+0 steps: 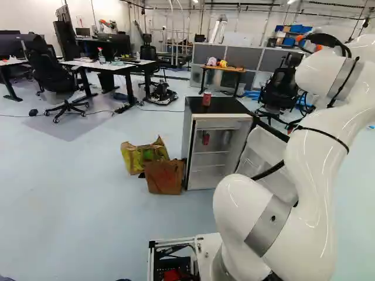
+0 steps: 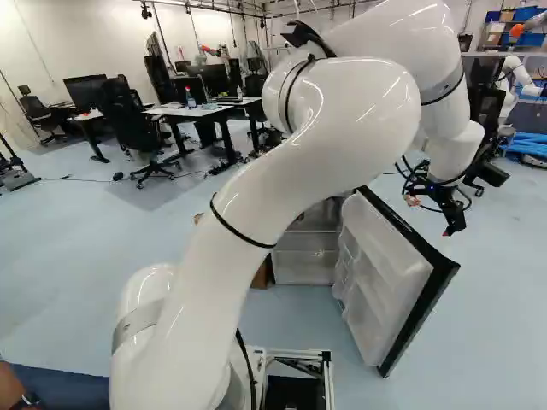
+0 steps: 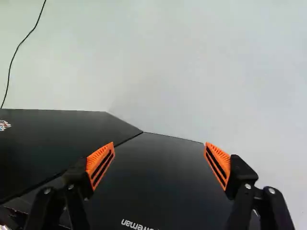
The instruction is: Grab a drink from the fridge
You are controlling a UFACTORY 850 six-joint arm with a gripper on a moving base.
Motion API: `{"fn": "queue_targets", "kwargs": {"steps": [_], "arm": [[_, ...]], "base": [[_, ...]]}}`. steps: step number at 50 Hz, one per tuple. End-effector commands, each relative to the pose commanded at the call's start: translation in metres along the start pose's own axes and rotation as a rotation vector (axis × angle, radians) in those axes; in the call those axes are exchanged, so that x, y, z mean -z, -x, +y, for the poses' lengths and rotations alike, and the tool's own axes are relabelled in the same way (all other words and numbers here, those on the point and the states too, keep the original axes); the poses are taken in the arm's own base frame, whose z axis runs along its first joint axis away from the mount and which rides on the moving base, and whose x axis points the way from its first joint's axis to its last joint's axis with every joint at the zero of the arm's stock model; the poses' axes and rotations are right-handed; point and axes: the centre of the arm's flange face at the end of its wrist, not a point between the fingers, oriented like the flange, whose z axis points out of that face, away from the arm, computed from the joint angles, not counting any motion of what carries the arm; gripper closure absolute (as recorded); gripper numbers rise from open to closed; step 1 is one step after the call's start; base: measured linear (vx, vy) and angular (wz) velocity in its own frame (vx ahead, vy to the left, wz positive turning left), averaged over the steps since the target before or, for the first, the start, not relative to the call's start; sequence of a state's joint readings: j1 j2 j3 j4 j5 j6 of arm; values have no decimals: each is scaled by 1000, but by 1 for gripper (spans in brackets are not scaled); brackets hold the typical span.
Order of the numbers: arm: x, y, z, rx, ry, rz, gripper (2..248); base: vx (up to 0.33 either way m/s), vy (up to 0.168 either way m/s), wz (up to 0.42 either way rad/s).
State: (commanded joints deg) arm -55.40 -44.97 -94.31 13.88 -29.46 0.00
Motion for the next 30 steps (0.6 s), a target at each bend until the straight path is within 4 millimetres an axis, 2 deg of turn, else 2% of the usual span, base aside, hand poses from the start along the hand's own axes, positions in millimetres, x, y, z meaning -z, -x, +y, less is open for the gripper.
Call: {"fn": "queue_targets", "kwargs": {"steps": [30], "arm": [[11,24,6,-7,8,-52,3]], "base": [[0,0,0]]}}
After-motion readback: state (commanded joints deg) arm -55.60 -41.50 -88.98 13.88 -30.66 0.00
